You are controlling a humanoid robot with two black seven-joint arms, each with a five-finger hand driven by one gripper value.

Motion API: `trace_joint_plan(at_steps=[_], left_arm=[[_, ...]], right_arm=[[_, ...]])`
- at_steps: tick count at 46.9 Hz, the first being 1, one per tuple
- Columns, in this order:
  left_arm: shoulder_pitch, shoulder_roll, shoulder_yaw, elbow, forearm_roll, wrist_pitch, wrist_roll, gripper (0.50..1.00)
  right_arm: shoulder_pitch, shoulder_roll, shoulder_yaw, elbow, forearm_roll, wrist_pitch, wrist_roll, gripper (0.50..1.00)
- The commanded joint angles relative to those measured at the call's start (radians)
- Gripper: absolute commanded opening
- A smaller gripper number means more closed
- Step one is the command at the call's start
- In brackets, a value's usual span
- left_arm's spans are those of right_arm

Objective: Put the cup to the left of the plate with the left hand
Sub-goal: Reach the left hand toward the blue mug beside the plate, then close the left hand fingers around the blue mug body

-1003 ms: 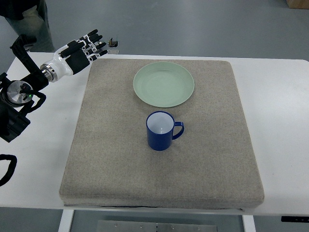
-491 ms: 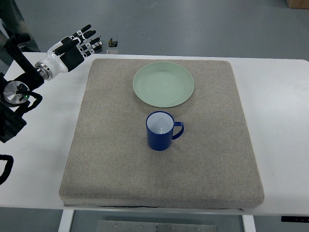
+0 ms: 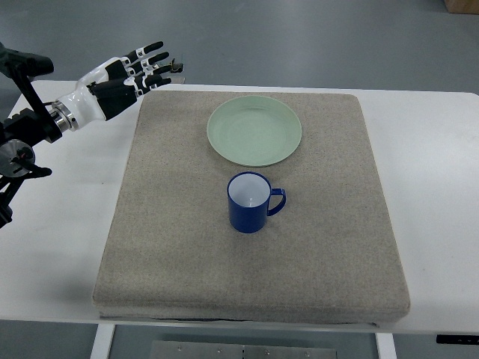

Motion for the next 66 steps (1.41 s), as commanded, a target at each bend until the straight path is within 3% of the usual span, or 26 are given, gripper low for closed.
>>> trace_joint_plan(at_steps=[1,10,18,34,66], left_arm=[[0.046,-0.002,-0.011,-0.054,0.102,0.000,-0.017,0.996],[0.152,-0.008,0.001,-0.215,0.303,0.000,-0.152,0.996],[0.174,-0.037,0.003,-0.226,0.386,0.000,-0.224,0.996],[0.240,-0.117,0.004,-0.260,0.588,0.000,-0.275,0.996],[0.243,-0.149,0.053,-0.264,0.674,0.000,-0.273,0.996]], right_arm=[[0.000,0.000,0.000,0.000,0.000,0.000,0.000,0.934],[0.000,0.000,0.000,0.000,0.000,0.000,0.000,0.934],[0.000,0.000,-0.001,0.000,0.000,0.000,0.000,0.934],[0.000,0.000,0.000,0.000,0.000,0.000,0.000,0.934],[0.000,0.000,0.000,0.000,0.000,0.000,0.000,0.934]])
